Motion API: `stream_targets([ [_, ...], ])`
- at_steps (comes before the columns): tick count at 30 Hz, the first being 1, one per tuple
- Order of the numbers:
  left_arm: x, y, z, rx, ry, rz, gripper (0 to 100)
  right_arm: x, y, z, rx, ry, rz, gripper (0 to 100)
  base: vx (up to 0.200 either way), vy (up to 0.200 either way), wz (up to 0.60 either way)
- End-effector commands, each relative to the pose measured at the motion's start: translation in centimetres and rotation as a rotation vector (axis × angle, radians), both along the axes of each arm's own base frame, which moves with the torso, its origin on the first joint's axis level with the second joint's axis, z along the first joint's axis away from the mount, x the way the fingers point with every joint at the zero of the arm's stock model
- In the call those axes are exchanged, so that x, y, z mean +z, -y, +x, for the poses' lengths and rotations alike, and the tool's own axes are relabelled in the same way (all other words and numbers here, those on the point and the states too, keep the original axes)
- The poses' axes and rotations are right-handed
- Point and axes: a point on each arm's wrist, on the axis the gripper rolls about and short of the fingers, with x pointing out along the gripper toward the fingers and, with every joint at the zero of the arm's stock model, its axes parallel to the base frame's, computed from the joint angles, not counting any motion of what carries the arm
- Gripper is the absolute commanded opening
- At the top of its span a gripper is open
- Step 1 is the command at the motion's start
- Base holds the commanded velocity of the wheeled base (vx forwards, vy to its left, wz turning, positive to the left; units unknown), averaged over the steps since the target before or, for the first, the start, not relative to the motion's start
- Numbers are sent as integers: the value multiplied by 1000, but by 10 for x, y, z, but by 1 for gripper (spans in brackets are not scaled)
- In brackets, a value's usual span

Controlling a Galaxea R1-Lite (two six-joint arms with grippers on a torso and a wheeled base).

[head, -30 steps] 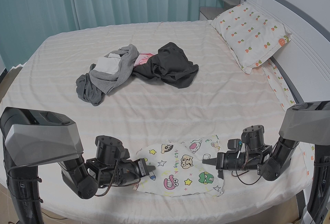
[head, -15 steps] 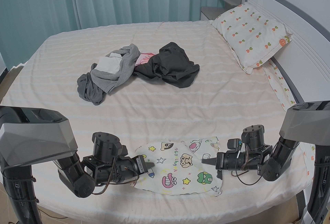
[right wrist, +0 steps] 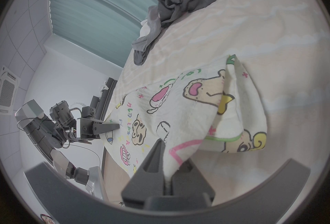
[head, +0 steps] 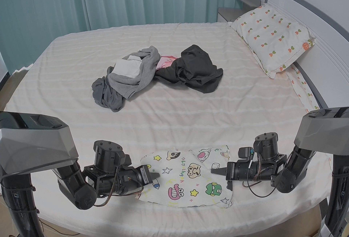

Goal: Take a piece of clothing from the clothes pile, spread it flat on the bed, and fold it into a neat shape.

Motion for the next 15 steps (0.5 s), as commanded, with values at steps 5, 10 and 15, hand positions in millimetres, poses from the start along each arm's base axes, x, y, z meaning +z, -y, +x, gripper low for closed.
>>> stream_targets([
  [5, 0, -6, -4, 7, -10, 10, 0, 1, -7, -2, 23, 10, -1, 0, 0, 200, 0],
  [10, -1, -7, -6, 10, -15, 14, 0, 1, -12, -4, 30, 15, -6, 0, 0, 200, 0],
  [15, -1, -9, -9, 16, -21, 21, 0, 0, -14, -4, 31, 20, -11, 0, 0, 200, 0],
])
